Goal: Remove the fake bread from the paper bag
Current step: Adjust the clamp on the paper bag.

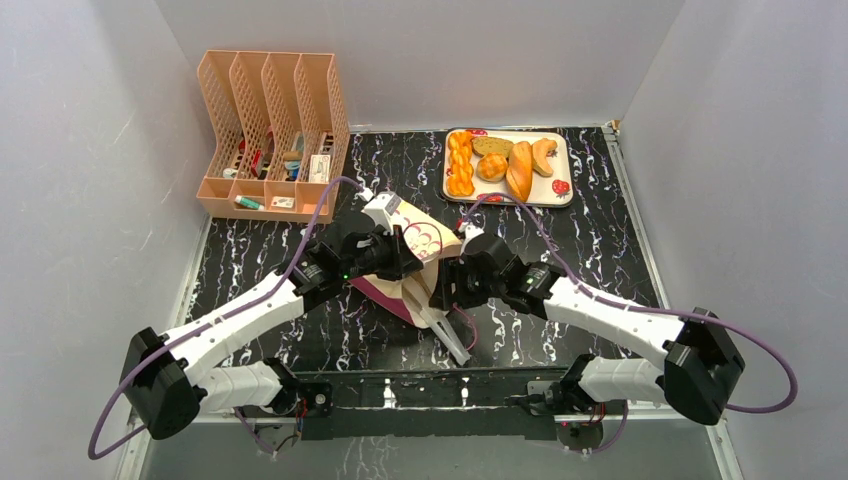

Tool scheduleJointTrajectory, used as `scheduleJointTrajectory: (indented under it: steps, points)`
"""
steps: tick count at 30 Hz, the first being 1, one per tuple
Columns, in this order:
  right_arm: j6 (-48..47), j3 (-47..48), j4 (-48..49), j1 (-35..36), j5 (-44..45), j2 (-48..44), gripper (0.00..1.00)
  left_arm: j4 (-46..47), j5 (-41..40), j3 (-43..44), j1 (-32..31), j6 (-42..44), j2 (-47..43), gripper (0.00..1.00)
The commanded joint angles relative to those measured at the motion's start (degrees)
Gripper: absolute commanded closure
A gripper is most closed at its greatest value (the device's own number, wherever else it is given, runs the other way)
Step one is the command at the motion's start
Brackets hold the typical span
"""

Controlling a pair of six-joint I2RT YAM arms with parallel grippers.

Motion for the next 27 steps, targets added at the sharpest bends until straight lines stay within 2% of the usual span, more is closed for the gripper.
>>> scheduleJointTrajectory:
  steps: [1,12,27]
  points:
    - [-1.5,-4.4,8.0,0.0,-2.8,1.2,0.44,2.5,1.5,-0.9,-0.2,-0.9,-2.7,1.0]
    - [-1.5,-8.5,17.2,0.2,-5.7,6.1,0.42,2.0,2.1,-0.9,-0.2,-0.7,-1.6,1.0]
    - [-0.6,-12.2,25.5,2.2,-3.9,12.0,0.4,1.0,2.5,-1.0,-0.2,-0.9,-0.6,1.0]
